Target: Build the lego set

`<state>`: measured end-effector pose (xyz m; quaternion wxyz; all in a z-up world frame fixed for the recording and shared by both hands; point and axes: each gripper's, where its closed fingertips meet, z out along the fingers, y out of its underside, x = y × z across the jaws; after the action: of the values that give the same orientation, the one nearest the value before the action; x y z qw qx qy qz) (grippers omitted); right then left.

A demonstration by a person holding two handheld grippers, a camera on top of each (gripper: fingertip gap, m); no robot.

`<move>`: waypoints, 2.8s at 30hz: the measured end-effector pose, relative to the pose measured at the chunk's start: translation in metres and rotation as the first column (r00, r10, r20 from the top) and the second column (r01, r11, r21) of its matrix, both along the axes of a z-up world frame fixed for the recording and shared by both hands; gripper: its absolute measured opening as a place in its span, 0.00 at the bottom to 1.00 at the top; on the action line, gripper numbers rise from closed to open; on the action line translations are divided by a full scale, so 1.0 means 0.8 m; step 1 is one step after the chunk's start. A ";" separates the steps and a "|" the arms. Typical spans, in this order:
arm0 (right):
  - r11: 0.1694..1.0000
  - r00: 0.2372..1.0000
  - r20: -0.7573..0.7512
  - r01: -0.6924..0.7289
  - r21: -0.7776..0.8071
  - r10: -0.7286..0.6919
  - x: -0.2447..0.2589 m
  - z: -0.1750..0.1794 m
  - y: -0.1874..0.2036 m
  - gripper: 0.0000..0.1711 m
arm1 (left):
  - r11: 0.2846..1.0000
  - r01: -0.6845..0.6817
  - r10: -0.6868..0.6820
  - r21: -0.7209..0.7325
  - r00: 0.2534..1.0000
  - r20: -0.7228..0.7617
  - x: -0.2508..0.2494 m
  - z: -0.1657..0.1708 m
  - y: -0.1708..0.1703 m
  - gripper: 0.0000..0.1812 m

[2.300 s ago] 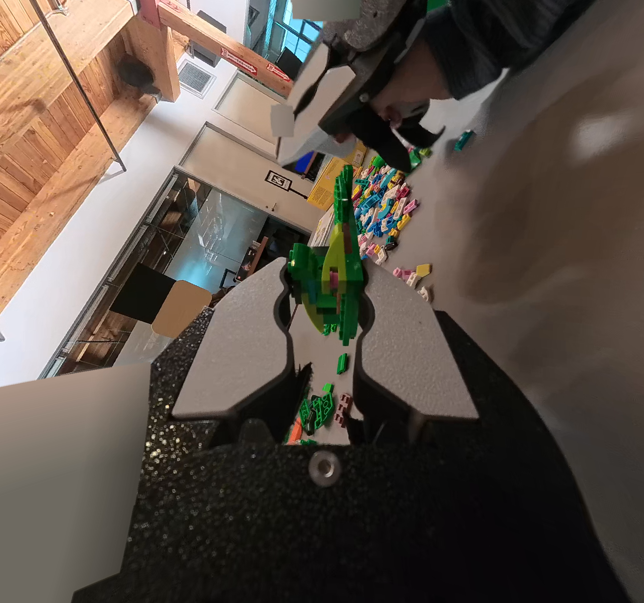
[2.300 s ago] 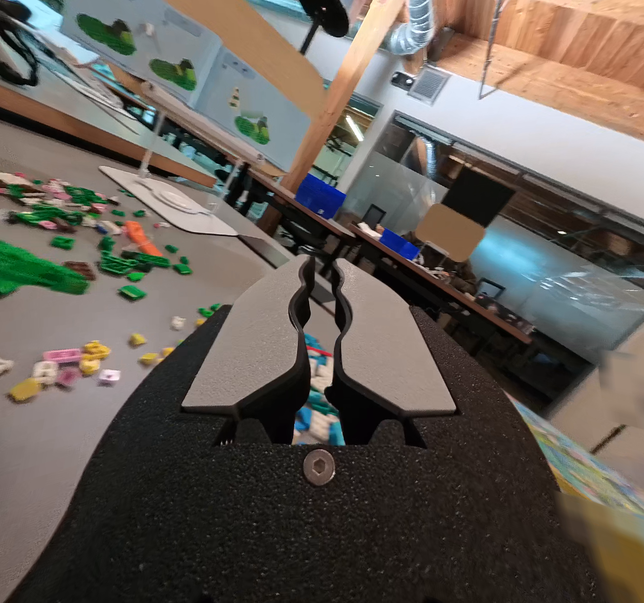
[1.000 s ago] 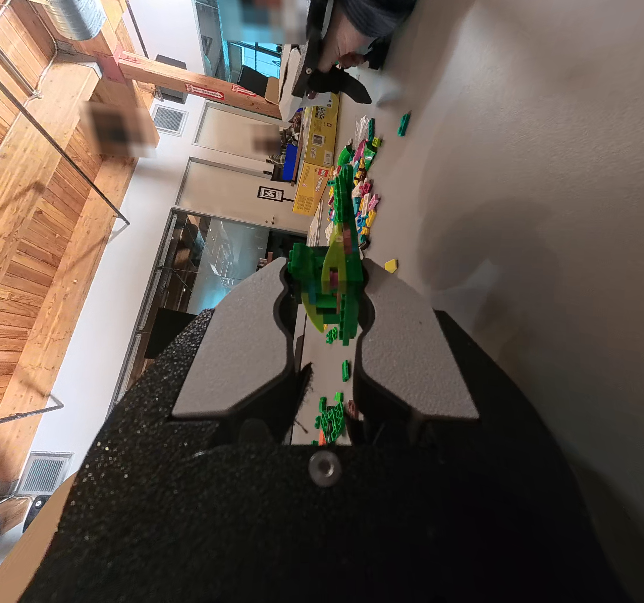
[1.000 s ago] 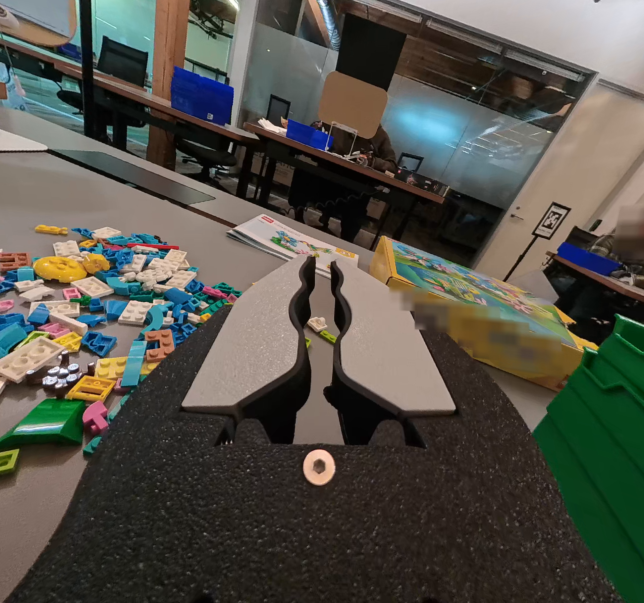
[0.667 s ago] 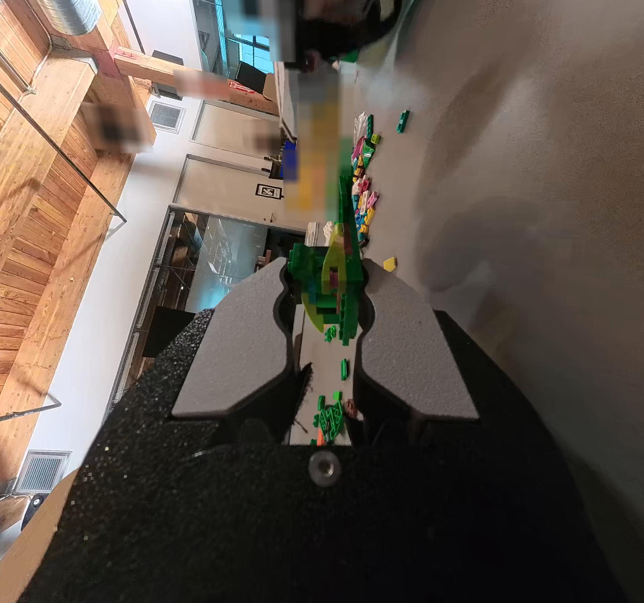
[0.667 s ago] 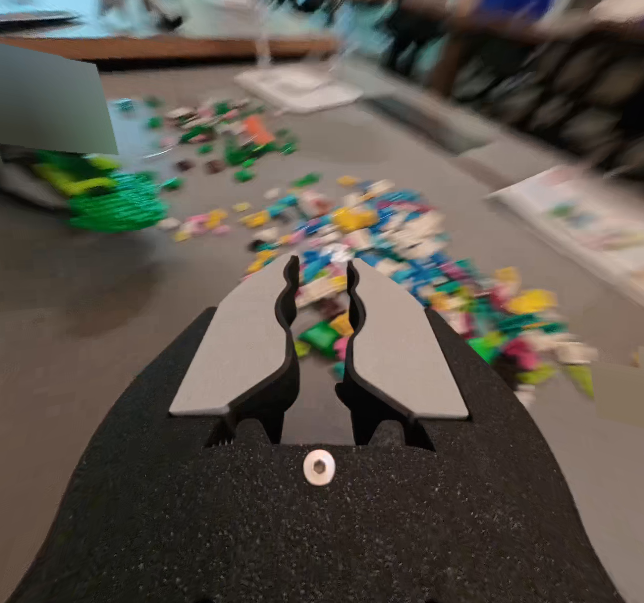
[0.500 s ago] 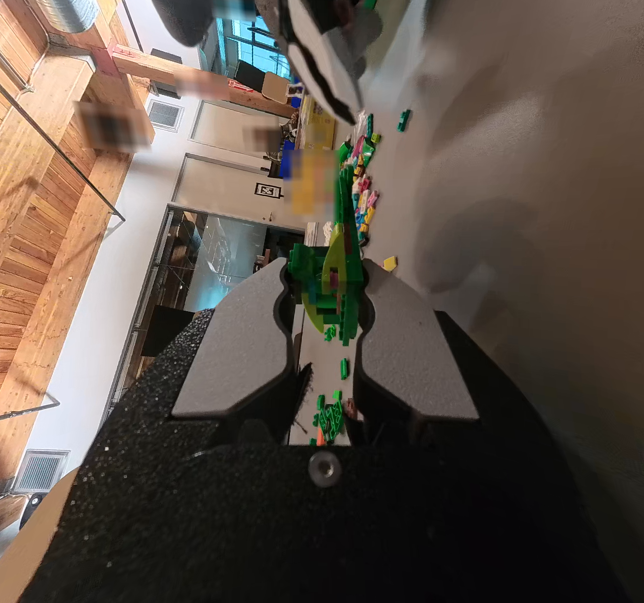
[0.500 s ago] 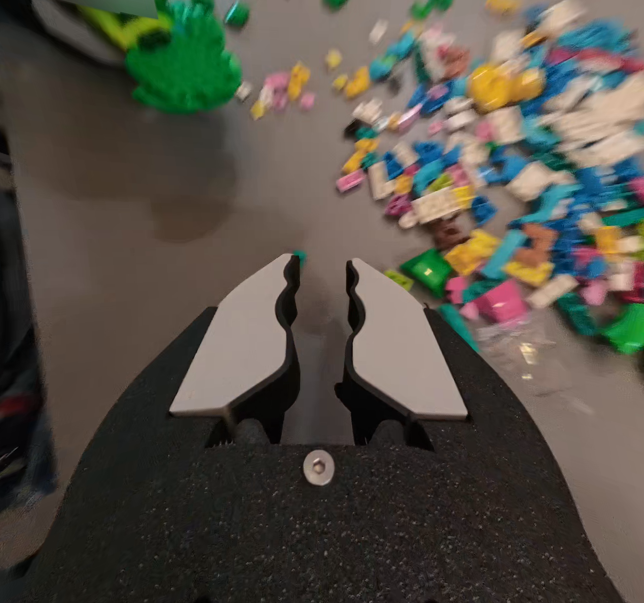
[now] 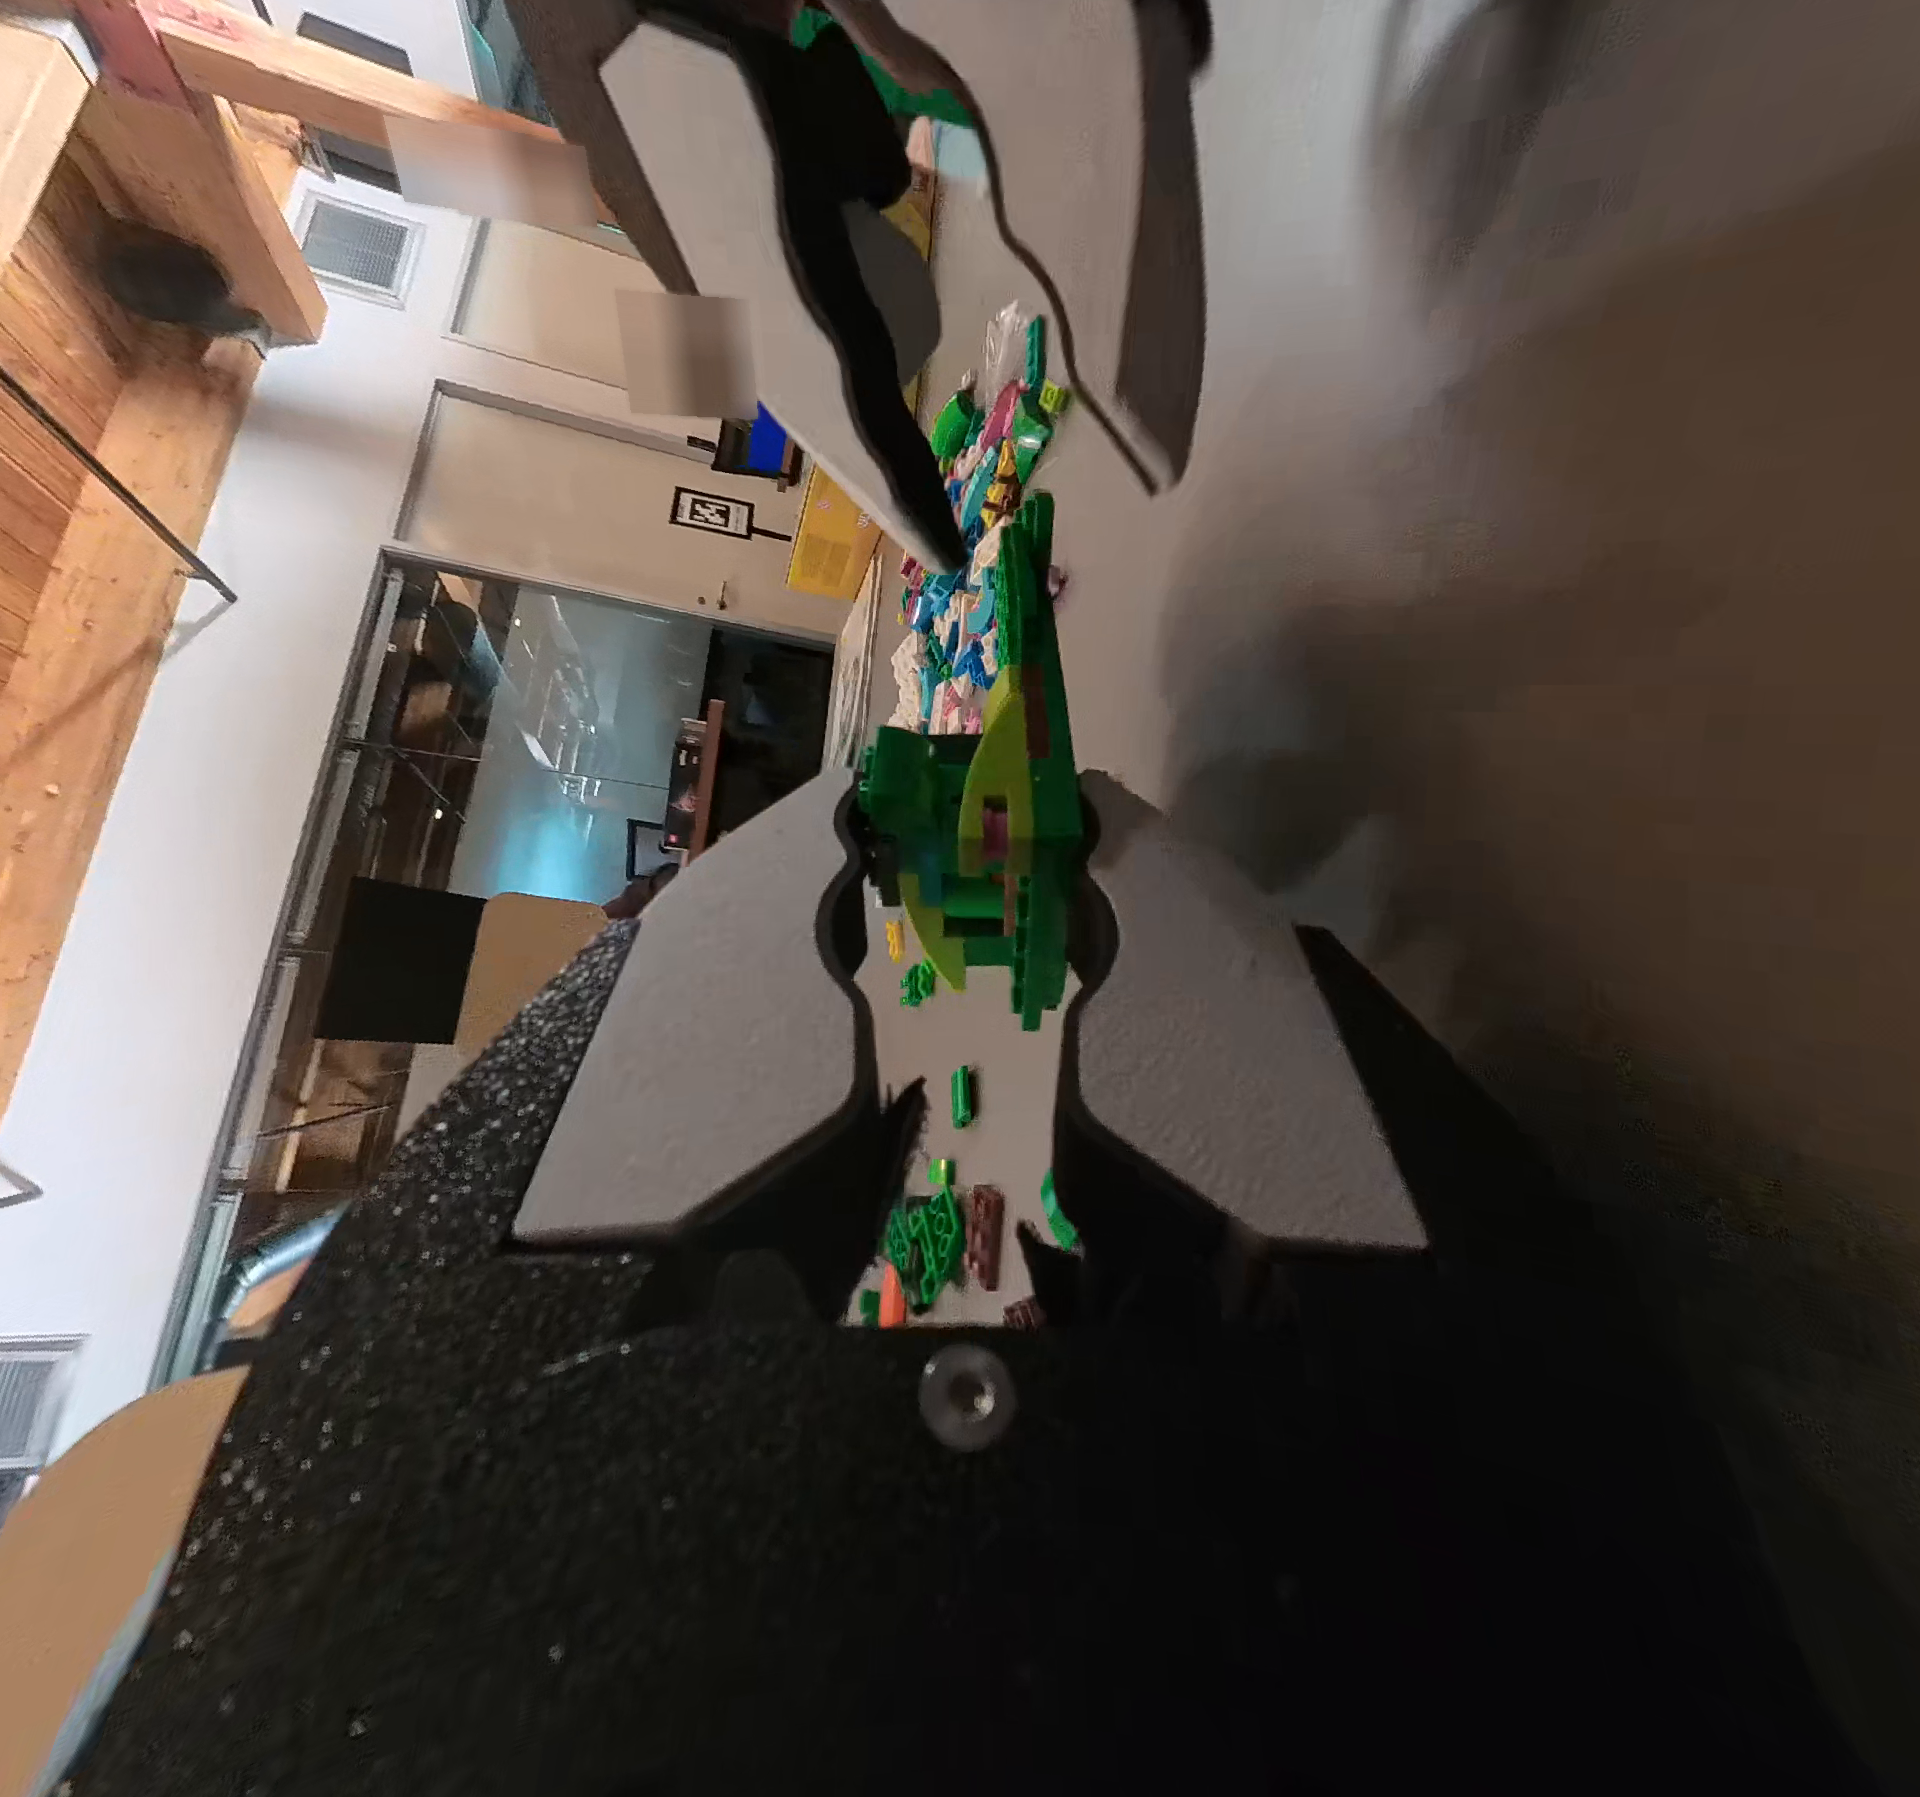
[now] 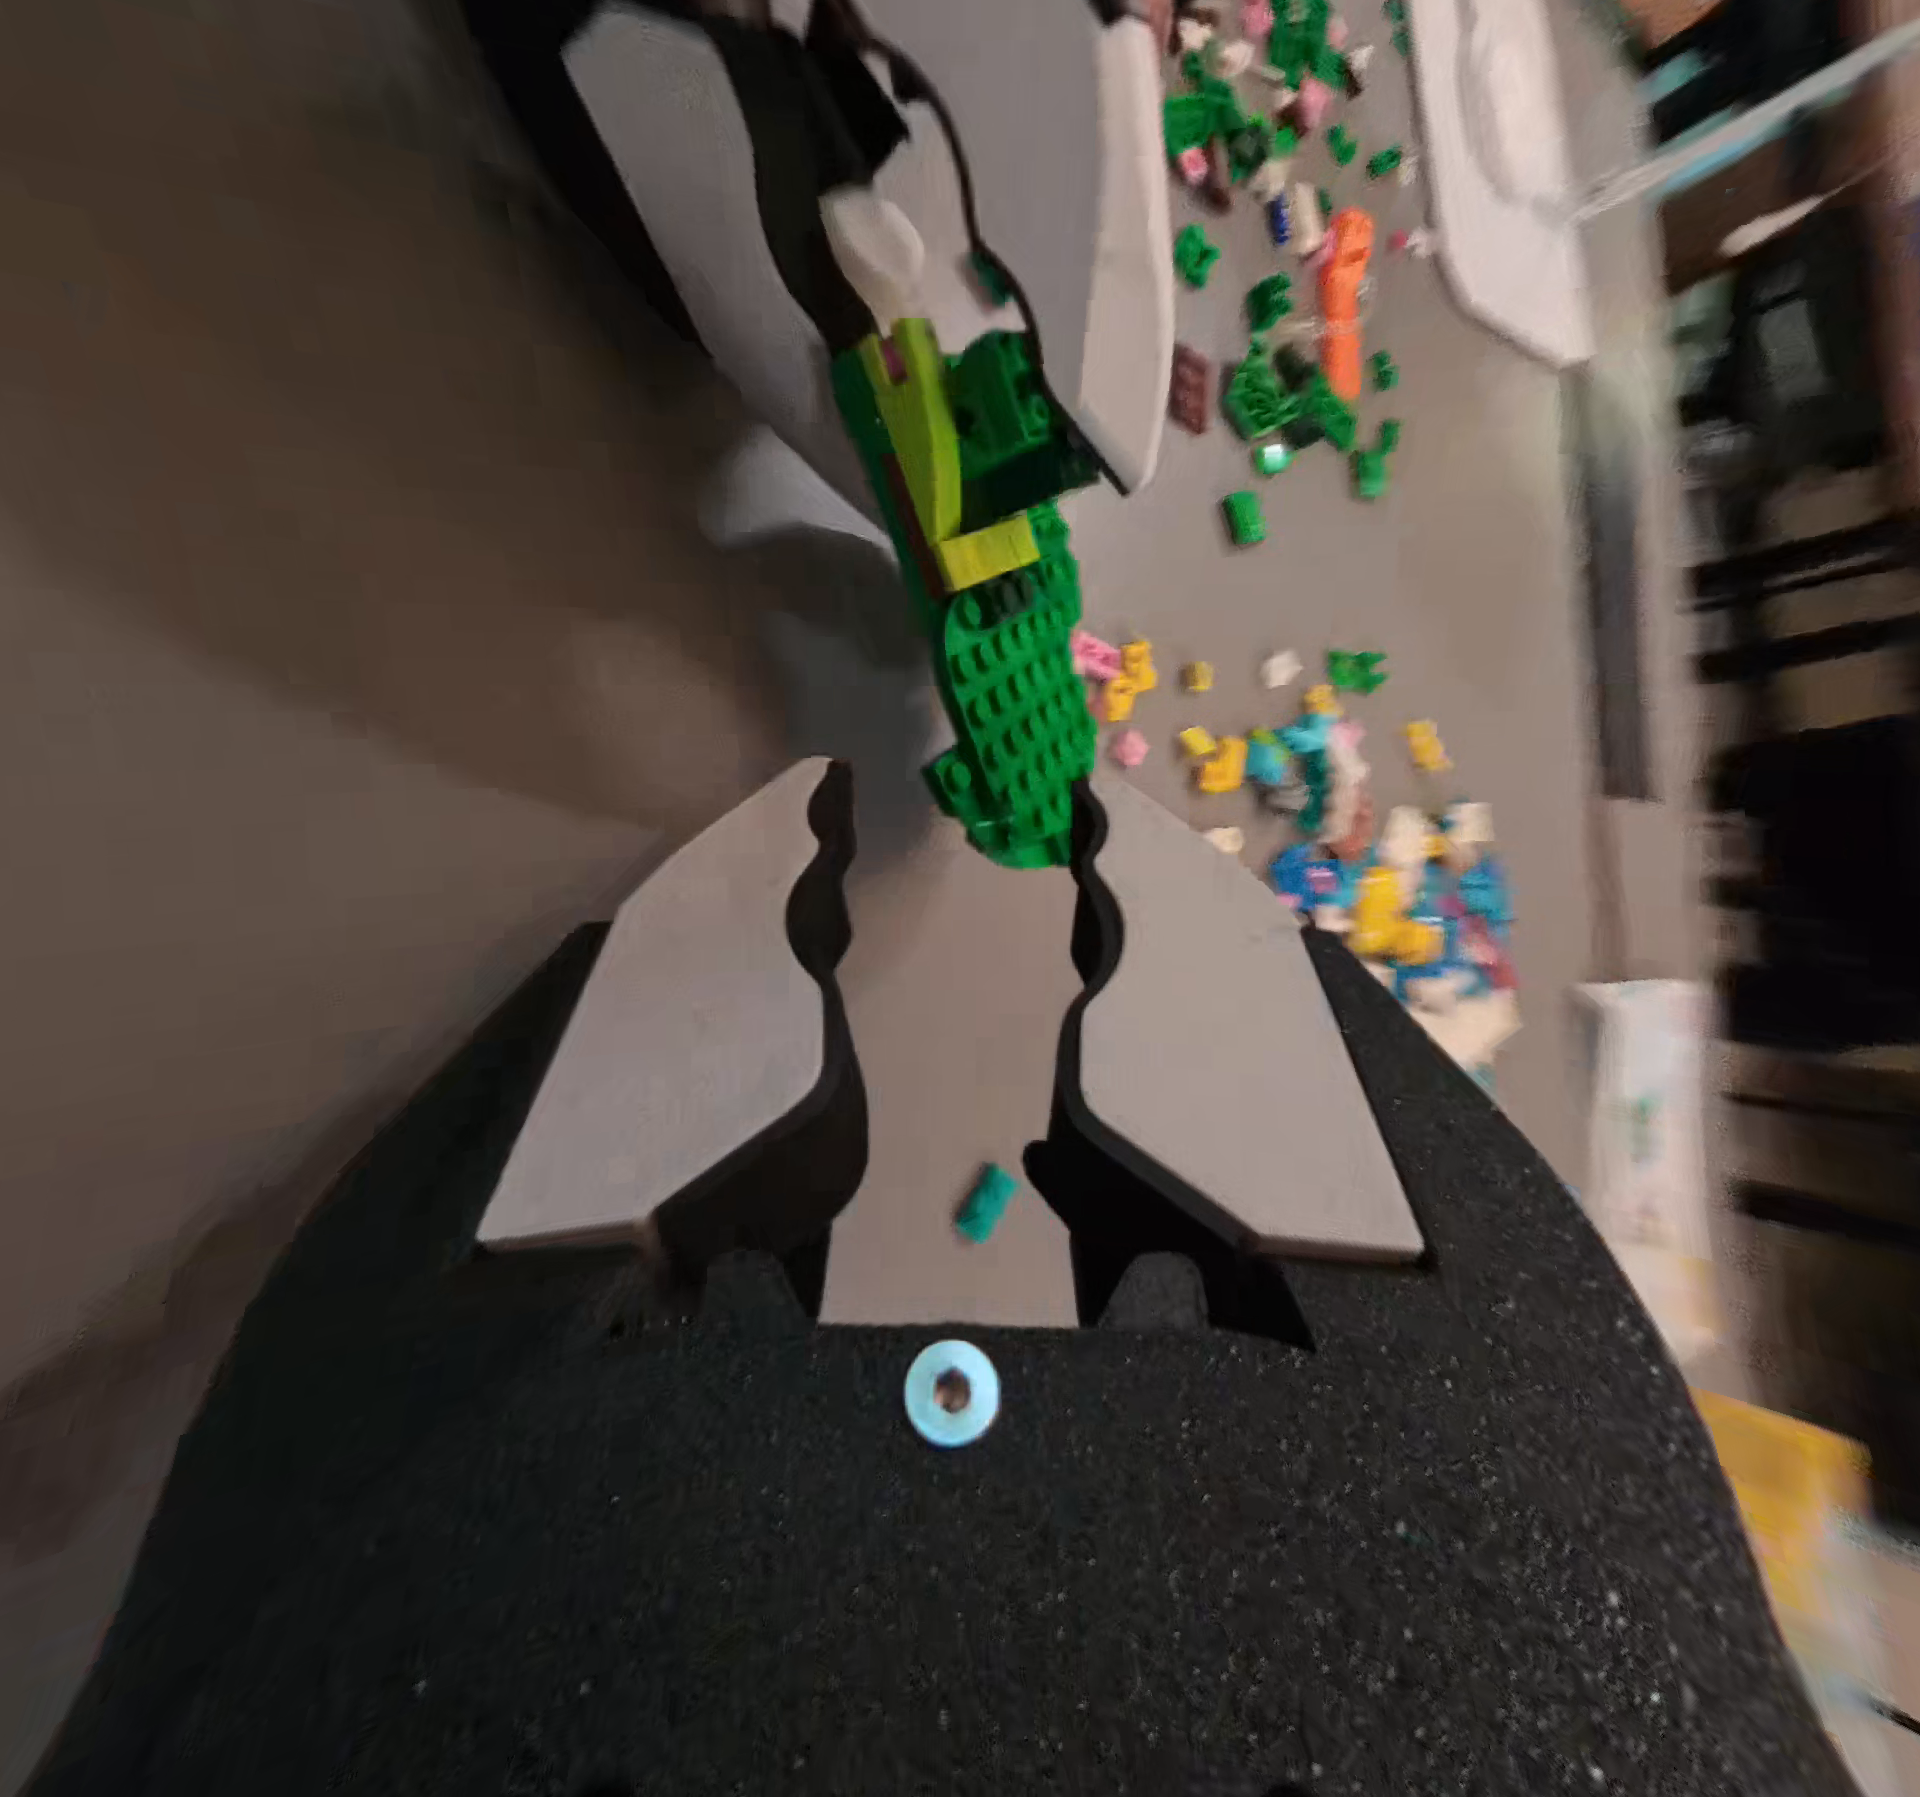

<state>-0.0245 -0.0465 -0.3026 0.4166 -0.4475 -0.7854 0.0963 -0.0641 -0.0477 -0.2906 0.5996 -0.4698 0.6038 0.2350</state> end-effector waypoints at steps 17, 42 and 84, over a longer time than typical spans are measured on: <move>0.887 0.984 -0.152 -0.011 0.461 0.091 -0.008 0.015 0.009 0.05 | 0.994 0.070 -0.084 0.082 0.980 0.179 0.010 0.033 -0.005 0.27; 0.747 0.904 0.315 0.418 -0.517 -0.288 0.105 -0.049 0.071 0.09 | 0.985 0.080 -0.077 0.154 0.997 -0.029 0.022 0.018 -0.006 0.20; 0.778 0.806 0.274 -0.323 -0.540 0.525 -0.009 0.066 -0.076 0.04 | 0.967 0.228 -0.237 0.112 0.969 0.070 0.038 0.029 -0.041 0.19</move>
<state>-0.0317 -0.1073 -0.2496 0.0883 -0.3509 -0.8892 0.2800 -0.0334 -0.0804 -0.2676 0.6709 -0.3735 0.6165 0.1742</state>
